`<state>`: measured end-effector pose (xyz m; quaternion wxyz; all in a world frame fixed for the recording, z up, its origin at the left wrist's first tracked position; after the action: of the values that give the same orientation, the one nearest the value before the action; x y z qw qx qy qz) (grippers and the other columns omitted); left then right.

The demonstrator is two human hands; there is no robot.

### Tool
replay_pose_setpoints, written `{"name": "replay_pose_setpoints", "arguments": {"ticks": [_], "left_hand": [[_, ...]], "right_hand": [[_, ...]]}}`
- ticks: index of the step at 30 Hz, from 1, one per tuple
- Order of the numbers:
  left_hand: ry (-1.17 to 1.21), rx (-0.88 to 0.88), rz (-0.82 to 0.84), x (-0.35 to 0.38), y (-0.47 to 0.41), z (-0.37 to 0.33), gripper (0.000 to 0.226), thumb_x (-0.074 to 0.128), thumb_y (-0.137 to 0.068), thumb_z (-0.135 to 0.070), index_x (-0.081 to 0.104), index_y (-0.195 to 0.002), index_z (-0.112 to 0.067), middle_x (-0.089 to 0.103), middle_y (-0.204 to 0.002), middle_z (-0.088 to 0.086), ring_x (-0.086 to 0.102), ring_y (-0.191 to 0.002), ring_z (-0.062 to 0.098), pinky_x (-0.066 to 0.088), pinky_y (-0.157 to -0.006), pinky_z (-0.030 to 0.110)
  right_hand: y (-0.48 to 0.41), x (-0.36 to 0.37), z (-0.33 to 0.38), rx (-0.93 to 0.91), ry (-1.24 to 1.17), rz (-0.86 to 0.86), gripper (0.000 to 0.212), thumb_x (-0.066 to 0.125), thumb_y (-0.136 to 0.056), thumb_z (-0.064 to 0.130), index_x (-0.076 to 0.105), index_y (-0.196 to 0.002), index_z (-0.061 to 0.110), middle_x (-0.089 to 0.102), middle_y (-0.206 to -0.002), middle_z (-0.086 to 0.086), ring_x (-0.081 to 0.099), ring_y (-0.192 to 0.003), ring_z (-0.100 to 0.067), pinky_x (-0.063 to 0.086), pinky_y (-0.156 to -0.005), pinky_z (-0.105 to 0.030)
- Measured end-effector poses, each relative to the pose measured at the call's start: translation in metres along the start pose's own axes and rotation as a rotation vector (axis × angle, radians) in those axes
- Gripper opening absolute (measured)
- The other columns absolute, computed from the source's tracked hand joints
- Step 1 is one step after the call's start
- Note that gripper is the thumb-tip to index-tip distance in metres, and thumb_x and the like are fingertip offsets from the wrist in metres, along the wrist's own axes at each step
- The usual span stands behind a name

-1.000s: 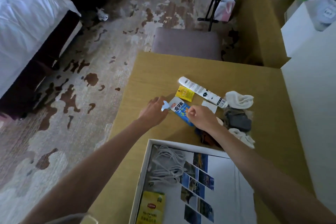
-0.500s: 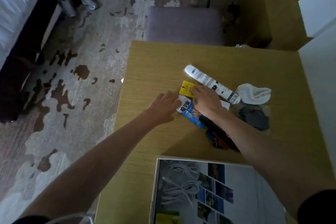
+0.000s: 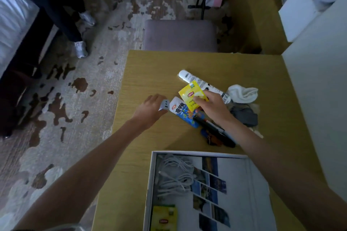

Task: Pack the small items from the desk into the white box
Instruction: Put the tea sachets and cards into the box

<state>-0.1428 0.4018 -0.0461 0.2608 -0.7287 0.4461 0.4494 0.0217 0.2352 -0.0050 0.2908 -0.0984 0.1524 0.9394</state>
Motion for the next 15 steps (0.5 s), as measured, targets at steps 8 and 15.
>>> {"name": "replay_pose_setpoints", "arguments": {"ticks": [8,15], "left_hand": [[0.831,-0.317,-0.246,-0.053,0.093,-0.083,0.015,0.062,-0.083,-0.045,0.055,-0.094,-0.037,0.066,-0.08,-0.006,0.059,-0.063,-0.002,0.049,-0.054,0.019],[1.0,-0.384,-0.295,-0.058,0.181,-0.121,0.027,0.051,-0.094,-0.034,0.051,-0.104,-0.009,0.066,-0.099,0.016,0.058,-0.083,0.019,0.047,-0.07,0.038]], "right_hand": [[0.096,-0.001,0.03,-0.017,-0.233,0.243,0.003,0.067,-0.09,0.021,0.069,-0.088,0.022,0.072,-0.079,-0.002,0.067,-0.069,-0.019,0.052,-0.056,-0.025],[0.16,0.007,0.041,-0.132,-0.101,0.516,0.014,0.068,-0.084,0.023,0.069,-0.098,0.02,0.072,-0.088,0.002,0.066,-0.081,-0.013,0.055,-0.074,-0.028]]}}
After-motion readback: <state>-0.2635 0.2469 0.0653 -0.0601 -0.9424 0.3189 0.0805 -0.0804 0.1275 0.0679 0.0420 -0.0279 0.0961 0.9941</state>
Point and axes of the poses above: each hand's wrist, its own y-axis away from the middle knuckle, its own x-axis out of the palm, z = x × y, the point moved 1 cm from there along -y, towards the middle knuckle
